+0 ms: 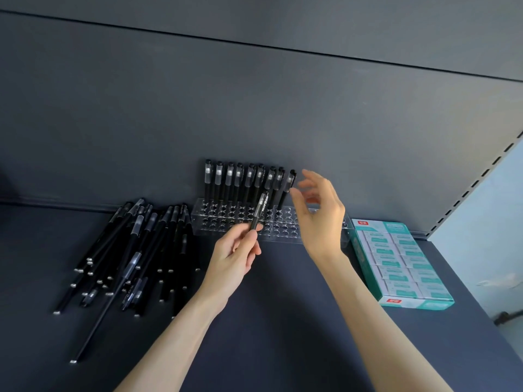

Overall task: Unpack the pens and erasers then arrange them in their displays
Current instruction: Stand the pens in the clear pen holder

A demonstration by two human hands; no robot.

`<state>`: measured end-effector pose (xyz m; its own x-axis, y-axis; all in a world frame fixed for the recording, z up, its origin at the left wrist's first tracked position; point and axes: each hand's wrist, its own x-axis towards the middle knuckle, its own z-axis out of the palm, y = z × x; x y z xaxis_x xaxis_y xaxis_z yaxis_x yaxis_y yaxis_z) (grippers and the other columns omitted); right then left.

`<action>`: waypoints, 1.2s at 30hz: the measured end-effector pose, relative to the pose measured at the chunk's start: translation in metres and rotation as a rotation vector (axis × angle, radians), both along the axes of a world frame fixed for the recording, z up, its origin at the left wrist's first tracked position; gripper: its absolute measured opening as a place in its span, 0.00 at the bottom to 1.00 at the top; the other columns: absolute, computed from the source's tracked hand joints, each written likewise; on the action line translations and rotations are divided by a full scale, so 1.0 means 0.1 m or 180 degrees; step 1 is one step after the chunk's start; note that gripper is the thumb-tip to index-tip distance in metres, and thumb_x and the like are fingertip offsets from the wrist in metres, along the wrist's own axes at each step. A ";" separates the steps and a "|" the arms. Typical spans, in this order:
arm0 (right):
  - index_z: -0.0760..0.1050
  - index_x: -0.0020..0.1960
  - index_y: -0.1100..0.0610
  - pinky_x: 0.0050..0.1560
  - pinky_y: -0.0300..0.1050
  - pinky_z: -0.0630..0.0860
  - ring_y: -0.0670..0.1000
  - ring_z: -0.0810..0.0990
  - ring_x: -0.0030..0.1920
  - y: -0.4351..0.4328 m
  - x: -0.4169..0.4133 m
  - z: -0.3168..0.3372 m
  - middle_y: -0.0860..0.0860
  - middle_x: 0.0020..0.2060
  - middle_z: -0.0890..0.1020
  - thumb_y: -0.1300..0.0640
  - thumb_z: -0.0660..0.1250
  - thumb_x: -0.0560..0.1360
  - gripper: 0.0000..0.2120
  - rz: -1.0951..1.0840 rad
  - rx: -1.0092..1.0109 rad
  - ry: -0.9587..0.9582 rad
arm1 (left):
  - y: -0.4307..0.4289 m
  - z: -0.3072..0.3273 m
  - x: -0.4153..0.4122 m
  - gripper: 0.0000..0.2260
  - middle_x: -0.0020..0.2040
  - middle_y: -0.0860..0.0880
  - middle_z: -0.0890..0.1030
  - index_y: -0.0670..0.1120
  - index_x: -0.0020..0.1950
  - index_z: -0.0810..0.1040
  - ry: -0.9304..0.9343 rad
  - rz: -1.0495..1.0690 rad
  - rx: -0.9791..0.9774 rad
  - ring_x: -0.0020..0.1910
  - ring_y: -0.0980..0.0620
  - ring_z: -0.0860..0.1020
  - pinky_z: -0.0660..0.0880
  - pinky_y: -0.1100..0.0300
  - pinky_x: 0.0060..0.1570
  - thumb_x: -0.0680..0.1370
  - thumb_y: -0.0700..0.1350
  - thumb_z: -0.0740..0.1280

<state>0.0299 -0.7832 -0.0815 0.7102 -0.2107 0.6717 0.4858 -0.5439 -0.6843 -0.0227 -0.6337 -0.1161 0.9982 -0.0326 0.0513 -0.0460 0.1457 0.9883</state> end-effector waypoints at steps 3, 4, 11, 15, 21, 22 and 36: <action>0.77 0.51 0.50 0.41 0.31 0.72 0.42 0.79 0.38 0.04 -0.17 -0.03 0.44 0.36 0.82 0.56 0.70 0.73 0.07 0.0584 0.0595 0.0537 | -0.02 0.00 -0.01 0.07 0.31 0.54 0.74 0.48 0.51 0.80 -0.0055 -0.0071 0.0028 0.30 0.56 0.67 0.64 0.67 0.27 0.80 0.41 0.62; 0.77 0.50 0.50 0.42 0.32 0.73 0.44 0.80 0.38 0.06 -0.21 -0.05 0.44 0.36 0.83 0.55 0.71 0.72 0.07 0.0786 0.0753 0.0731 | -0.03 0.00 -0.01 0.07 0.31 0.54 0.74 0.48 0.51 0.80 -0.0074 -0.0080 0.0046 0.30 0.55 0.67 0.64 0.66 0.27 0.80 0.41 0.63; 0.76 0.52 0.51 0.48 0.50 0.78 0.52 0.82 0.41 0.07 -0.34 -0.10 0.50 0.38 0.84 0.64 0.71 0.72 0.12 0.1049 0.1136 0.0985 | -0.04 -0.02 -0.03 0.09 0.31 0.53 0.75 0.51 0.51 0.82 -0.0094 -0.0234 0.0093 0.29 0.55 0.65 0.63 0.65 0.28 0.79 0.40 0.65; 0.76 0.52 0.52 0.46 0.40 0.78 0.50 0.84 0.40 0.06 -0.35 -0.09 0.51 0.37 0.85 0.66 0.70 0.72 0.13 0.1188 0.1281 0.1031 | -0.06 -0.02 -0.04 0.10 0.32 0.52 0.78 0.51 0.53 0.81 -0.0117 -0.0297 0.0184 0.30 0.56 0.71 0.68 0.65 0.30 0.79 0.39 0.65; 0.74 0.51 0.43 0.45 0.41 0.77 0.46 0.83 0.41 -0.10 -0.24 0.06 0.45 0.37 0.84 0.62 0.70 0.73 0.15 0.0279 0.1015 0.0274 | 0.01 -0.08 0.00 0.09 0.53 0.52 0.78 0.50 0.56 0.79 -0.0721 0.0552 0.1266 0.52 0.59 0.77 0.73 0.63 0.55 0.77 0.40 0.67; 0.74 0.52 0.43 0.46 0.38 0.76 0.44 0.83 0.41 -0.13 -0.20 0.11 0.44 0.38 0.83 0.62 0.70 0.73 0.15 0.0172 0.0938 0.0118 | 0.02 -0.09 0.01 0.10 0.55 0.51 0.77 0.47 0.58 0.79 -0.0916 0.0708 0.1621 0.55 0.56 0.76 0.71 0.61 0.58 0.77 0.40 0.67; 0.74 0.57 0.54 0.48 0.28 0.72 0.40 0.80 0.40 -0.19 0.16 0.24 0.45 0.40 0.81 0.63 0.67 0.75 0.12 -0.0027 0.0333 -0.0220 | 0.00 -0.15 0.28 0.16 0.57 0.43 0.79 0.43 0.60 0.80 -0.2130 0.1005 0.3982 0.59 0.41 0.77 0.62 0.37 0.66 0.73 0.44 0.73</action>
<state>0.0460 -0.8024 -0.0574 0.6610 -0.2881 0.6929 0.5293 -0.4756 -0.7026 0.0056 -0.6333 -0.1314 0.7732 -0.1923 0.6043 -0.4067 -0.8815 0.2399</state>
